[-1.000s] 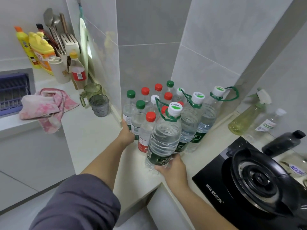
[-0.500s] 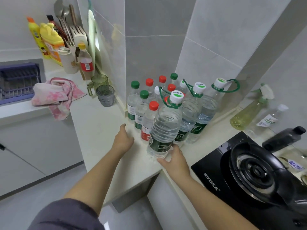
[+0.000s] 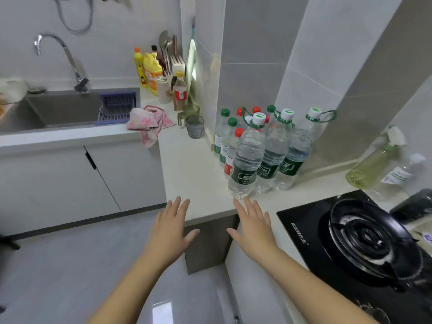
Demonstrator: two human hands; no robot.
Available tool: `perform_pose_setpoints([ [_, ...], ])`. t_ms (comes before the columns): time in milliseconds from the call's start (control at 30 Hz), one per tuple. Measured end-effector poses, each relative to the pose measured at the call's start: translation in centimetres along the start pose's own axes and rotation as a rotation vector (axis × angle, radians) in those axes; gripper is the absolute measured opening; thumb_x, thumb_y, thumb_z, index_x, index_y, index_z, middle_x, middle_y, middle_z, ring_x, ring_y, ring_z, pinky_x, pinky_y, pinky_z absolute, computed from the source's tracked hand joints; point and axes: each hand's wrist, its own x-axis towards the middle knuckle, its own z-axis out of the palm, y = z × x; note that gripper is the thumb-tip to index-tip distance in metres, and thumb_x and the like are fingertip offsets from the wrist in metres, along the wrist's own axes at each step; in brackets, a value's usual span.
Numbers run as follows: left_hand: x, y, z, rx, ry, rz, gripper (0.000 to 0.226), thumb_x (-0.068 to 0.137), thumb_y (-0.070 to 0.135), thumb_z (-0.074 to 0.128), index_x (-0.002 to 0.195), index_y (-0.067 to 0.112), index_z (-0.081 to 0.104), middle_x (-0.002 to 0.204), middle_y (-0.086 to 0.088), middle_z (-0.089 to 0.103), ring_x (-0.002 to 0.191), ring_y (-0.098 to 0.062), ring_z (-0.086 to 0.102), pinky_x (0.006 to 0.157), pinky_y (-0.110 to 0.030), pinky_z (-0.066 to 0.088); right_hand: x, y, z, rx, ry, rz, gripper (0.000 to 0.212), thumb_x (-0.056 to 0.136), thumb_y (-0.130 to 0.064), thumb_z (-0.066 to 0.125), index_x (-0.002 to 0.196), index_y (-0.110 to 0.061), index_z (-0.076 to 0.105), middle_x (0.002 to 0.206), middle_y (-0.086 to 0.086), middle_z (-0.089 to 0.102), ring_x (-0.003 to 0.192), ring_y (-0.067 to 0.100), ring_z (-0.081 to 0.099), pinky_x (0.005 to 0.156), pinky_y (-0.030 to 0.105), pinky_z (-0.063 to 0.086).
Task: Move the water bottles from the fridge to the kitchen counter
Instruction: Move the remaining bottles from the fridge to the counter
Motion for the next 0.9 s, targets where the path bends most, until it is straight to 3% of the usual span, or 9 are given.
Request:
perform_pose_setpoints([
  [233, -9.7, -1.1, 0.0, -0.006, 0.058, -0.197, 0.076, 0.095, 0.055, 0.045, 0.155, 0.026, 0.008, 0.163, 0.001, 0.002, 0.150, -0.019, 0.002, 0.121, -0.036, 0.014, -3.4, -4.5, 1.3, -0.084, -0.016, -0.225, 0.075, 0.101, -0.051, 0.040, 0.158, -0.031, -0.004, 0.167, 0.004, -0.008, 0.153, 0.030, -0.010, 0.122, 0.056, 0.004],
  [533, -22.5, -5.9, -3.4, 0.056, 0.238, -0.470, 0.074, 0.098, 0.051, 0.041, 0.155, 0.025, 0.001, 0.163, 0.000, -0.002, 0.150, -0.020, -0.004, 0.120, -0.038, 0.007, -8.1, -16.6, 2.9, -0.137, -0.046, -0.615, 0.077, 0.100, -0.052, 0.042, 0.158, -0.033, -0.005, 0.166, 0.003, -0.009, 0.153, 0.028, -0.011, 0.122, 0.057, 0.001],
  [900, -46.1, -13.9, -5.3, 0.057, 0.376, -0.790, 0.074, 0.097, 0.053, 0.041, 0.155, 0.028, 0.000, 0.163, 0.002, -0.003, 0.150, -0.018, -0.005, 0.120, -0.037, 0.008, -23.7, -33.3, 10.3, -0.256, -0.105, -1.016, 0.076, 0.100, -0.051, 0.042, 0.158, -0.031, -0.004, 0.167, 0.004, -0.009, 0.152, 0.030, -0.012, 0.120, 0.058, 0.000],
])
